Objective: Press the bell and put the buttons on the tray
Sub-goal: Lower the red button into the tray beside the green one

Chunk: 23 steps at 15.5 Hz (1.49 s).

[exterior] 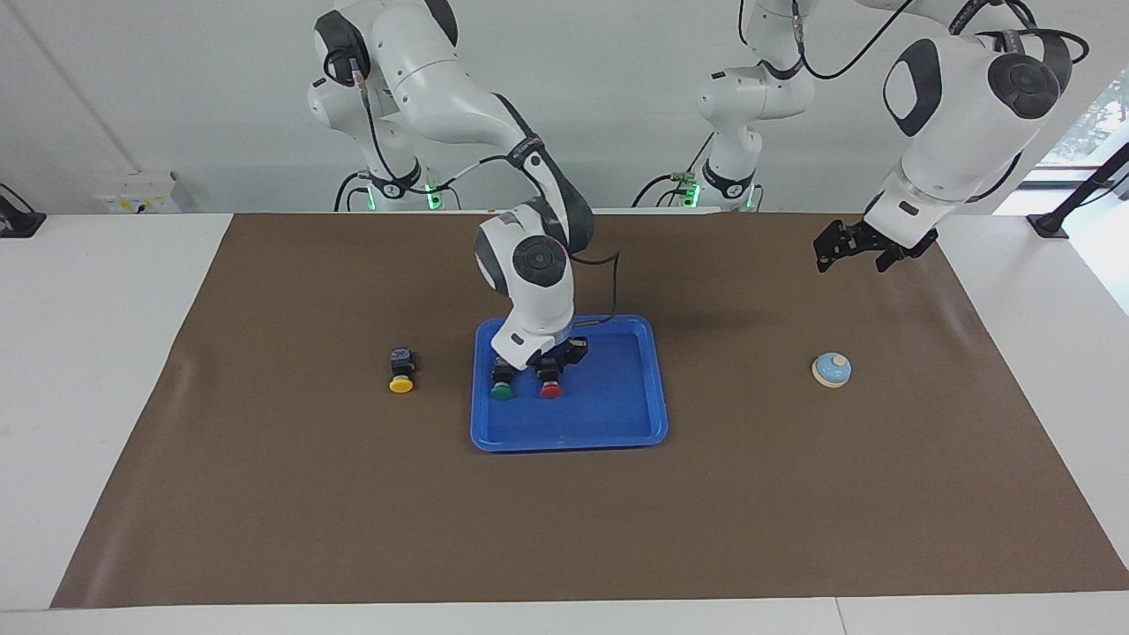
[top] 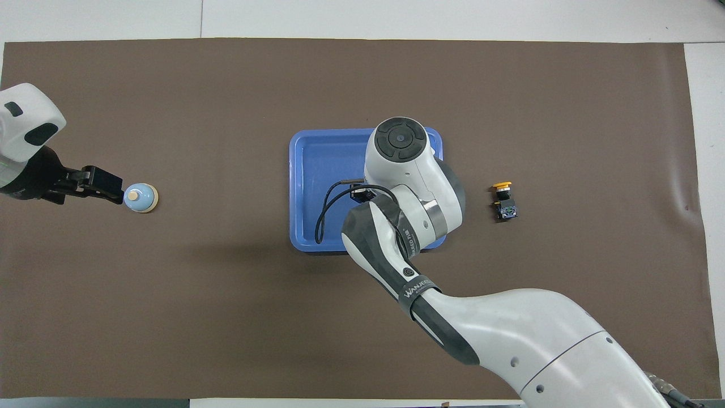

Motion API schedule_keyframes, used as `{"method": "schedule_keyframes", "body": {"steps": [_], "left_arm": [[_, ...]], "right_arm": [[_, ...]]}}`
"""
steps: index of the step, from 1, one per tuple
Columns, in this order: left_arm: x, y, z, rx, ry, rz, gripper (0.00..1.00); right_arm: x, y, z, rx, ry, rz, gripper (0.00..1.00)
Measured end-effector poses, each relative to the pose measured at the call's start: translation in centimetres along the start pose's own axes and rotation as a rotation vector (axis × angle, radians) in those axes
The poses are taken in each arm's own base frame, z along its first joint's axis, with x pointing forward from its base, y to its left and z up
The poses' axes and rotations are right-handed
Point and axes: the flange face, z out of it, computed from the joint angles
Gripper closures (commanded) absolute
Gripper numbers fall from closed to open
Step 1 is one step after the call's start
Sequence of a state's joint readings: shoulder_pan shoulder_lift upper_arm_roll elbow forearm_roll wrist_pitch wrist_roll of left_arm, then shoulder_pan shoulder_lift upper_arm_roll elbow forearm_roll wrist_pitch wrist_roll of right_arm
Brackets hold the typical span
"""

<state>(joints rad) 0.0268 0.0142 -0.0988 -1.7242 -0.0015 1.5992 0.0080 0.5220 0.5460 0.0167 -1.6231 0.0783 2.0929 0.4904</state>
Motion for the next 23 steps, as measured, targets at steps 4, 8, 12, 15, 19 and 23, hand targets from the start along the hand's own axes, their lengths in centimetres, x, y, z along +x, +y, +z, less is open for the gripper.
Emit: {"method": "schedule_keyframes", "body": {"steps": [4, 8, 12, 15, 19, 23], "left_arm": [[0.0, 0.0, 0.0, 0.000, 0.000, 0.000, 0.00], [0.0, 0.0, 0.0, 0.000, 0.000, 0.000, 0.00], [0.0, 0.0, 0.0, 0.000, 0.000, 0.000, 0.00], [0.0, 0.0, 0.0, 0.000, 0.000, 0.000, 0.00], [0.0, 0.0, 0.0, 0.000, 0.000, 0.000, 0.00], [0.0, 0.0, 0.0, 0.000, 0.000, 0.000, 0.00]], "right_arm": [[0.0, 0.0, -0.3, 0.002, 0.002, 0.019, 0.00], [0.9, 1.4, -4.5, 0.003, 0.007, 0.046, 0.00], [3.0, 9.6, -11.1, 0.021, 0.035, 0.039, 0.00], [3.4, 17.5, -11.5, 0.020, 0.013, -0.006, 0.00], [2.6, 26.5, -9.6, 0.027, -0.020, -0.097, 0.00], [0.7, 27.9, -5.2, 0.025, 0.014, -0.230, 0.00]]}}
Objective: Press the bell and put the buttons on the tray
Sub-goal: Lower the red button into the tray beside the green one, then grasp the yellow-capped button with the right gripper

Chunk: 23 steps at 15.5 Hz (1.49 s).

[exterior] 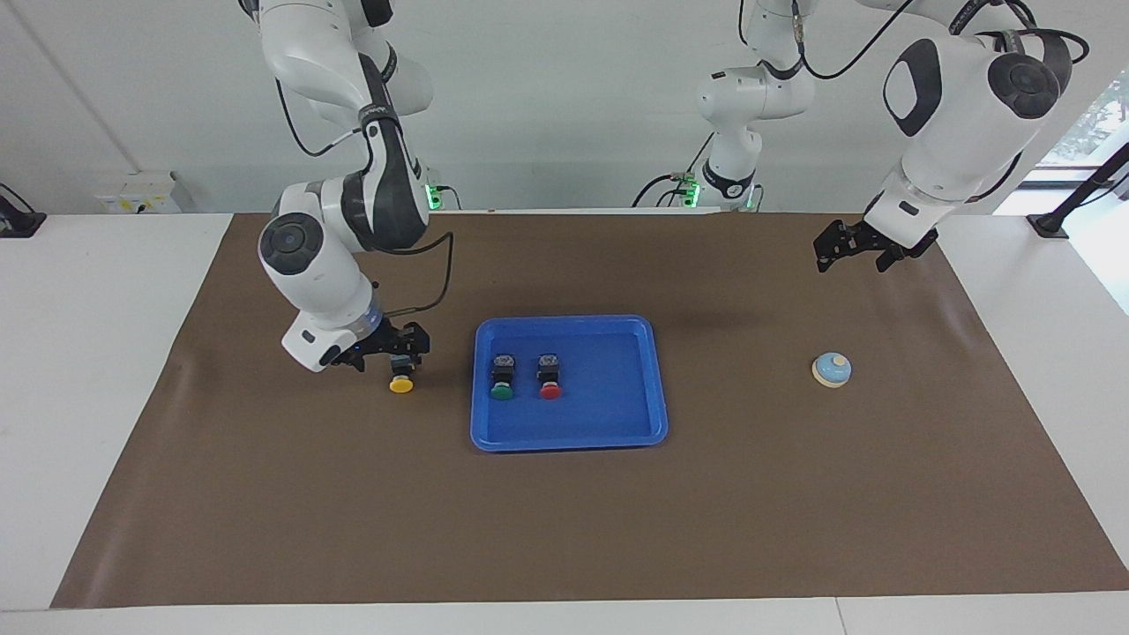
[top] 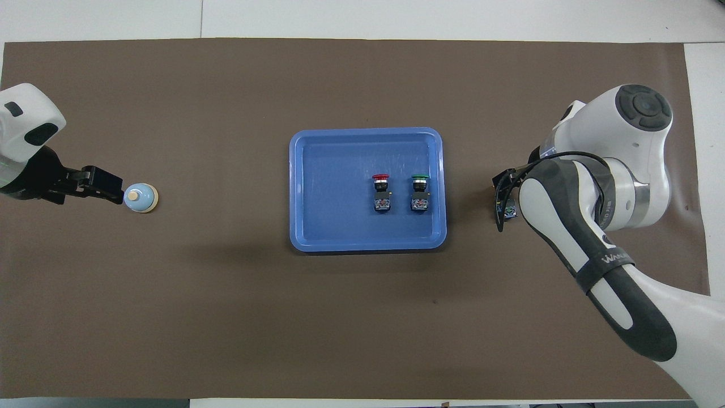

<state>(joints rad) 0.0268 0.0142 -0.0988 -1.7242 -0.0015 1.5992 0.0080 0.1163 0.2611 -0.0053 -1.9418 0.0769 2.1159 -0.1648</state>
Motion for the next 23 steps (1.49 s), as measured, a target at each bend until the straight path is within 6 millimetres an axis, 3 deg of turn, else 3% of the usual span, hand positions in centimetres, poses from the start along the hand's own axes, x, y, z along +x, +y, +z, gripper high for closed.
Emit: {"method": "schedule_keyframes", "body": {"steps": [7, 9, 10, 12, 14, 20, 23], "left_arm": [[0.0, 0.0, 0.0, 0.000, 0.000, 0.000, 0.00], [0.0, 0.0, 0.0, 0.000, 0.000, 0.000, 0.00], [0.0, 0.0, 0.0, 0.000, 0.000, 0.000, 0.00], [0.0, 0.0, 0.0, 0.000, 0.000, 0.000, 0.00], [0.0, 0.0, 0.0, 0.000, 0.000, 0.000, 0.00], [0.0, 0.0, 0.0, 0.000, 0.000, 0.000, 0.00], [0.0, 0.0, 0.0, 0.000, 0.000, 0.000, 0.00]], "right_arm": [[-1.9, -1.2, 3.5, -0.001, -0.017, -0.020, 0.00], [-2.3, -1.2, 4.5, -0.004, -0.008, -0.018, 0.10], [-2.5, -1.1, 4.8, -0.004, -0.008, -0.018, 0.18], [-2.6, -1.4, 5.1, -0.005, -0.012, -0.011, 0.46], [-2.6, -2.2, 5.1, -0.006, -0.011, 0.015, 1.00], [-2.5, -2.6, 4.6, -0.007, -0.003, 0.039, 1.00], [-1.0, -3.0, 1.0, -0.002, 0.008, 0.048, 1.00]]}}
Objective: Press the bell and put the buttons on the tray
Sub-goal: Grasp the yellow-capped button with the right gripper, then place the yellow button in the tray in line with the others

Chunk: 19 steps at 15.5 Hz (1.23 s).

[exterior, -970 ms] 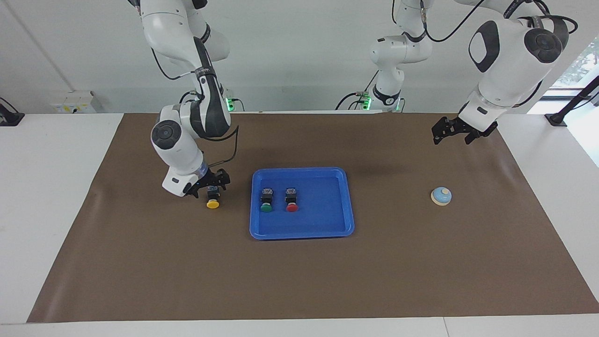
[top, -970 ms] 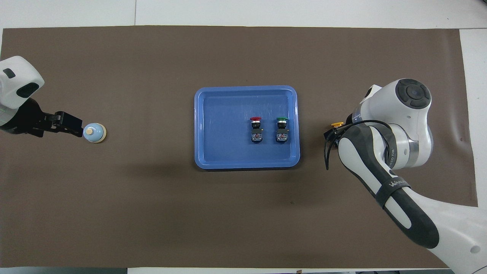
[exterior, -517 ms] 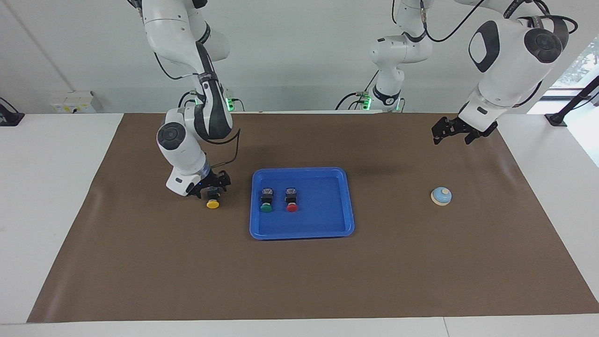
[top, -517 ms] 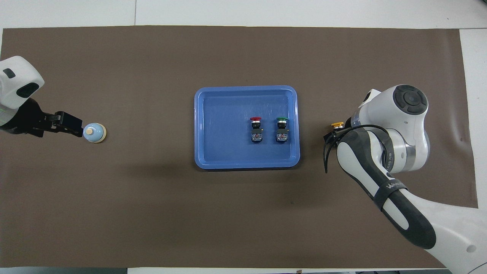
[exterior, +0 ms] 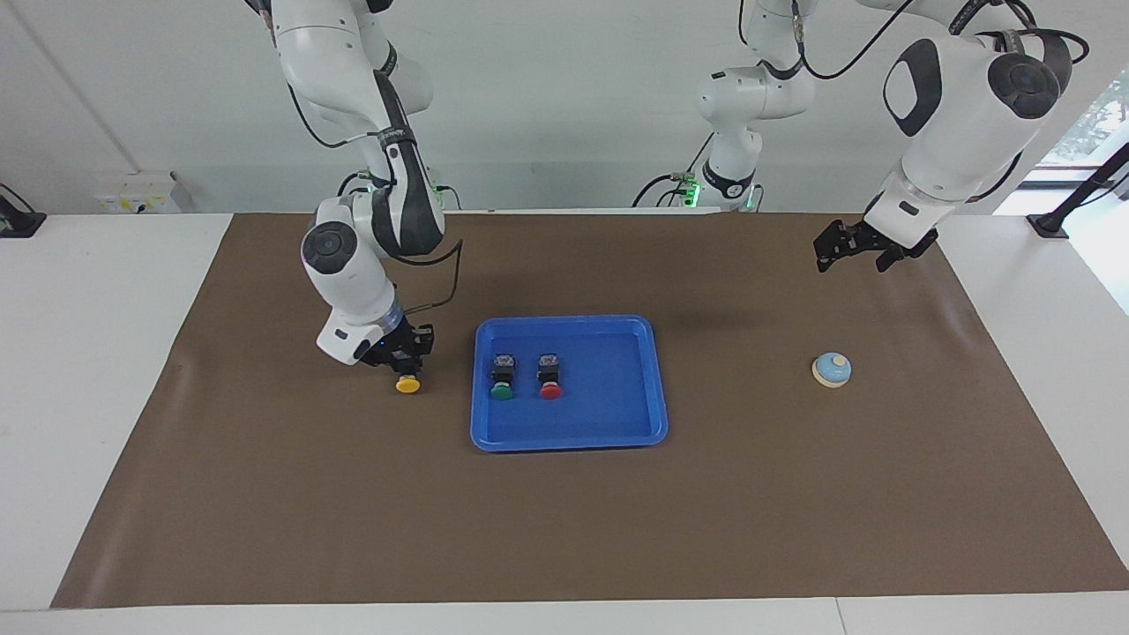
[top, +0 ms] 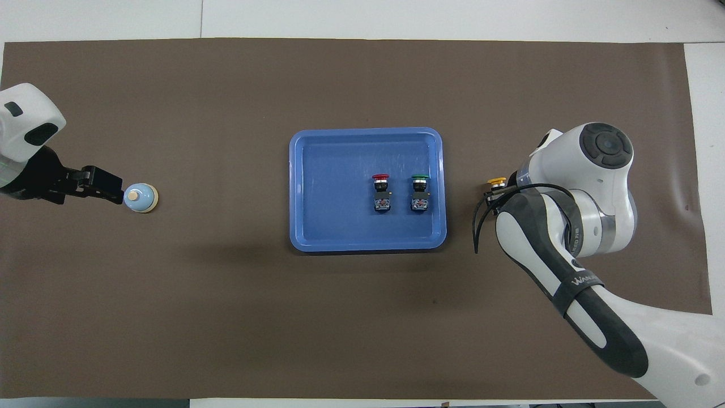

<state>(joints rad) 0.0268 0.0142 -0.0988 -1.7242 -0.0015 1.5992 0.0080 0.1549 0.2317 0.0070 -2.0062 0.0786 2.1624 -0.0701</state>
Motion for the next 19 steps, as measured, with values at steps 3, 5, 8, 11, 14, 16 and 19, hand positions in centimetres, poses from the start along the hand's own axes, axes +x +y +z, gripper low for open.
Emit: {"method": "schedule_keyframes", "body": {"steps": [3, 5, 8, 11, 14, 16, 19], "left_arm": [[0.0, 0.0, 0.0, 0.000, 0.000, 0.000, 0.00], [0.0, 0.0, 0.0, 0.000, 0.000, 0.000, 0.00], [0.0, 0.0, 0.0, 0.000, 0.000, 0.000, 0.00], [0.0, 0.0, 0.0, 0.000, 0.000, 0.000, 0.00], [0.0, 0.0, 0.0, 0.000, 0.000, 0.000, 0.00], [0.0, 0.0, 0.0, 0.000, 0.000, 0.000, 0.00], [0.0, 0.0, 0.0, 0.000, 0.000, 0.000, 0.00]], "right_arm": [[2.3, -4.0, -5.4, 0.009, 0.047, 0.051, 1.00], [3.4, -9.7, -7.3, 0.019, 0.062, 0.071, 1.00], [5.4, -18.6, -7.1, 0.022, 0.050, 0.117, 1.00], [6.5, -25.6, -3.6, 0.017, 0.034, 0.152, 1.00], [6.8, -28.8, -1.1, 0.017, 0.037, 0.163, 1.00], [6.7, -29.5, -0.7, 0.017, 0.037, 0.165, 1.00], [6.5, -31.1, 0.4, 0.025, 0.052, 0.174, 1.00]]}}
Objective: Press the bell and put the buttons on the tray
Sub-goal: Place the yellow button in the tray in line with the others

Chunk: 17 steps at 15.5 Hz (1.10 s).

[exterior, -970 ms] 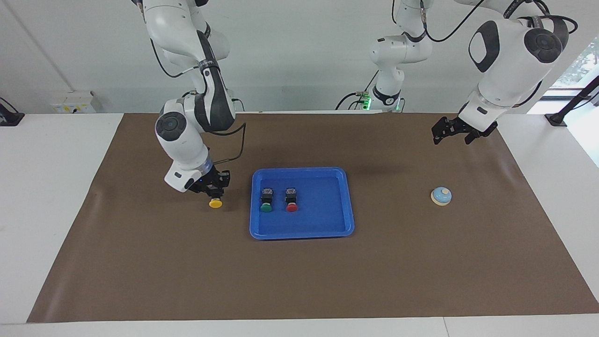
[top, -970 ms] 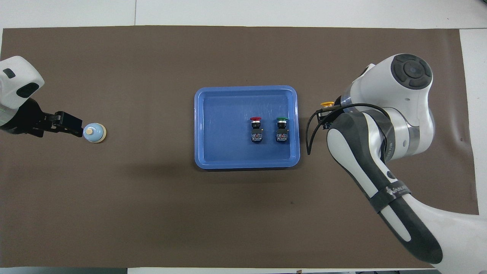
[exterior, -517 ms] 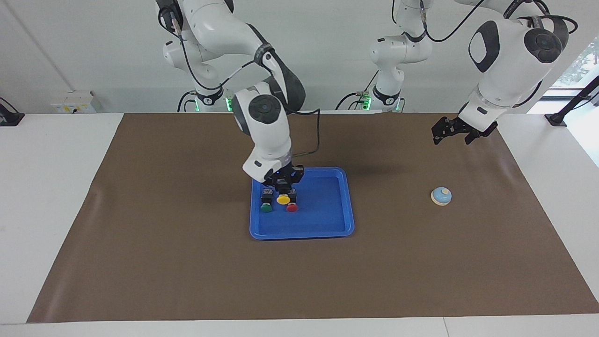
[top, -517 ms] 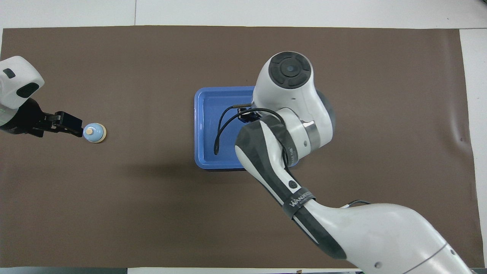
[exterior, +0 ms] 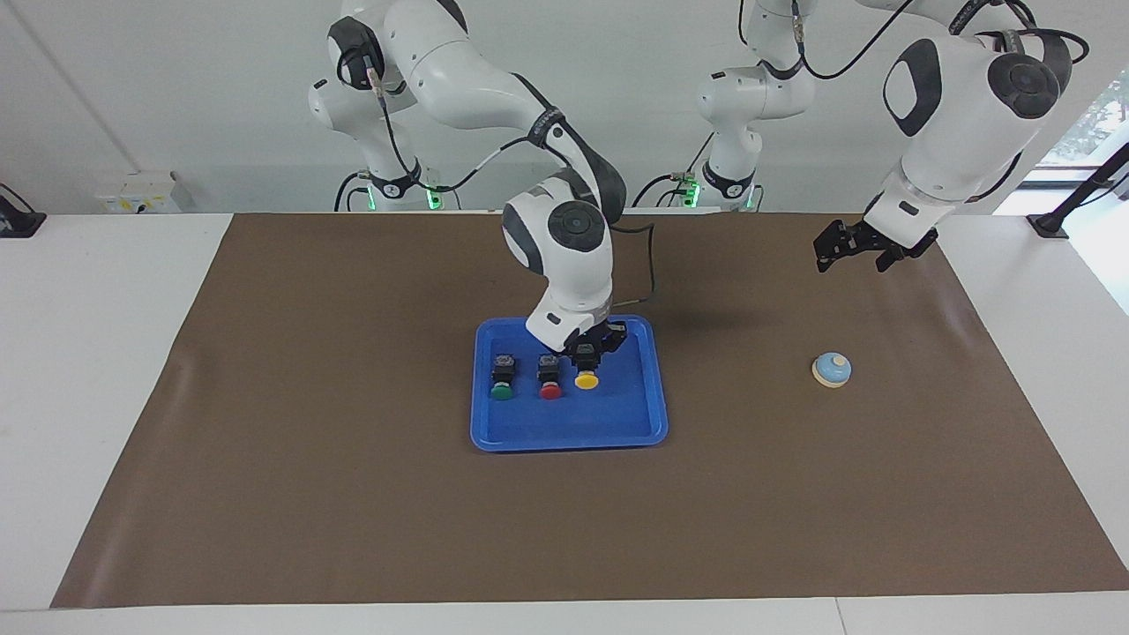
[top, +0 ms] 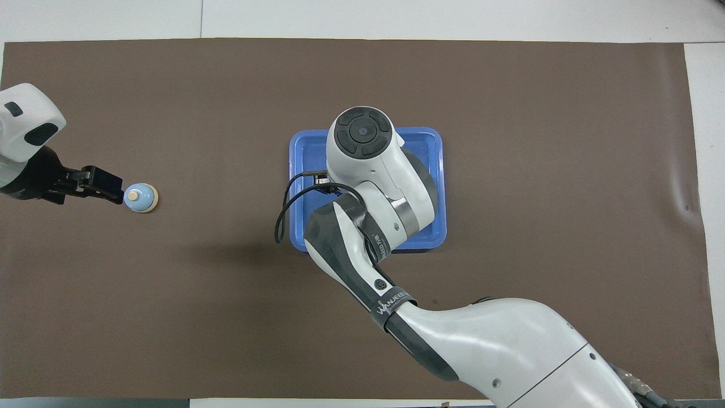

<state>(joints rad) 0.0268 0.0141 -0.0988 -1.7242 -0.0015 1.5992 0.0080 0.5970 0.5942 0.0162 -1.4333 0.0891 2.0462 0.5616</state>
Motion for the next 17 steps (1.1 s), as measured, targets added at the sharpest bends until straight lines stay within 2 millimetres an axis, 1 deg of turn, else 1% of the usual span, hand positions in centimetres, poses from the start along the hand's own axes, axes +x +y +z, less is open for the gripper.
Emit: {"method": "schedule_keyframes", "body": {"steps": [3, 5, 6, 7, 8, 9, 10, 11, 14, 15, 16, 17], "left_arm": [[0.0, 0.0, 0.0, 0.000, 0.000, 0.000, 0.00], [0.0, 0.0, 0.0, 0.000, 0.000, 0.000, 0.00], [0.0, 0.0, 0.0, 0.000, 0.000, 0.000, 0.00], [0.0, 0.0, 0.0, 0.000, 0.000, 0.000, 0.00], [0.0, 0.0, 0.0, 0.000, 0.000, 0.000, 0.00], [0.0, 0.0, 0.0, 0.000, 0.000, 0.000, 0.00], [0.0, 0.0, 0.0, 0.000, 0.000, 0.000, 0.00], [0.0, 0.0, 0.0, 0.000, 0.000, 0.000, 0.00], [0.0, 0.0, 0.0, 0.000, 0.000, 0.000, 0.00], [0.0, 0.0, 0.0, 0.000, 0.000, 0.000, 0.00], [0.0, 0.0, 0.0, 0.000, 0.000, 0.000, 0.00], [0.0, 0.0, 0.0, 0.000, 0.000, 0.000, 0.00]], "right_arm": [[0.0, -0.1, 1.8, -0.007, -0.010, 0.000, 1.00], [-0.1, 0.0, 2.4, -0.013, -0.017, 0.002, 1.00], [-0.1, 0.1, 2.6, -0.013, -0.018, 0.002, 0.95], [-0.1, 0.1, 2.9, -0.009, -0.011, 0.006, 0.78], [-0.2, 0.2, 3.3, -0.006, -0.006, 0.012, 0.54], [-0.4, 0.2, 3.7, -0.007, -0.006, 0.015, 0.49], [-0.6, 0.0, 4.0, -0.008, -0.007, 0.016, 0.26], [-0.8, -0.2, 4.1, -0.009, -0.009, 0.012, 0.00], [-1.5, -0.9, 4.2, -0.022, -0.018, -0.006, 0.00], [-1.8, -1.2, 3.9, -0.041, -0.025, -0.018, 0.00], [-1.8, -1.3, 3.0, -0.059, -0.021, -0.028, 0.00], [-1.4, -1.3, 1.4, -0.067, -0.012, -0.029, 0.00]]}}
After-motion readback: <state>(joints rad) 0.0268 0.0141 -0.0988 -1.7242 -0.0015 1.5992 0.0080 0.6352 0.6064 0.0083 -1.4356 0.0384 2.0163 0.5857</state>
